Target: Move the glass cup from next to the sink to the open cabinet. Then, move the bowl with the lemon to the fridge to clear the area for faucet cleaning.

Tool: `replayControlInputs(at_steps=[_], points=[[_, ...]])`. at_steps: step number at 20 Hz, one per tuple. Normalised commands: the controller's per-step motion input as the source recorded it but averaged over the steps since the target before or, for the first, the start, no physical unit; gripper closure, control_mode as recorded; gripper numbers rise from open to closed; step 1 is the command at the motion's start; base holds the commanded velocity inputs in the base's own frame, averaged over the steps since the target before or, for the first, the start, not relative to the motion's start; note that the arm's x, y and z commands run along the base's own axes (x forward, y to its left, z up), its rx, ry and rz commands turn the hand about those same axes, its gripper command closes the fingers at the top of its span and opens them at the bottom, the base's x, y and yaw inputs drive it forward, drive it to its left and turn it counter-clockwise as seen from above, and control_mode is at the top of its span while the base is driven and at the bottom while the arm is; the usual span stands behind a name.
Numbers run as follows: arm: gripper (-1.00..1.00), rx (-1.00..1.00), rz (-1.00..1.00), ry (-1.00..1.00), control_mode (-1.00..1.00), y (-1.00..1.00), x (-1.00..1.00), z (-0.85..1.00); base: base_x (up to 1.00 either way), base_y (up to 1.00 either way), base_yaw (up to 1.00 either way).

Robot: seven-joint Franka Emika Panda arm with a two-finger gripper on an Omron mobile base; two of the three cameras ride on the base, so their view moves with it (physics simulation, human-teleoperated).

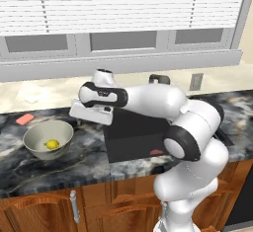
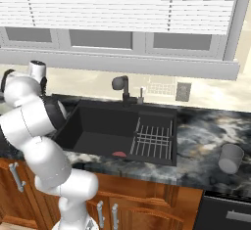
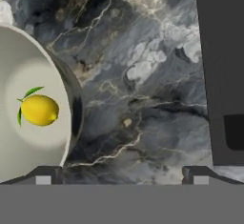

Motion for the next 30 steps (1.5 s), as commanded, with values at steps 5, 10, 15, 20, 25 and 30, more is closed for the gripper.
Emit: replayControlInputs(at_steps=[5,10,15,20,25,30], points=[[-1.0,0.01,0.0,0.0,-1.0,0.7,0.56,-0.02,0.0,0.0,0.0],[-1.0,0.0,0.0,0.0,-1.0,0.46,0.46,0.0,0.0,0.0,0.0],[-1.0,0.0,0.0,0.01,-1.0,0.0,0.13,-0.2,0.0,0.0,0.0],[-1.0,0.0,0.0,0.04,-1.0,0.05,0.03,-0.38,0.0,0.0,0.0],[-1.0,0.0,0.0,0.03,-1.0,0.07,0.0,-0.43,0.0,0.0,0.0],[-1.0,0.0,0.0,0.0,-1.0,0.15,0.0,-0.29,0.0,0.0,0.0]])
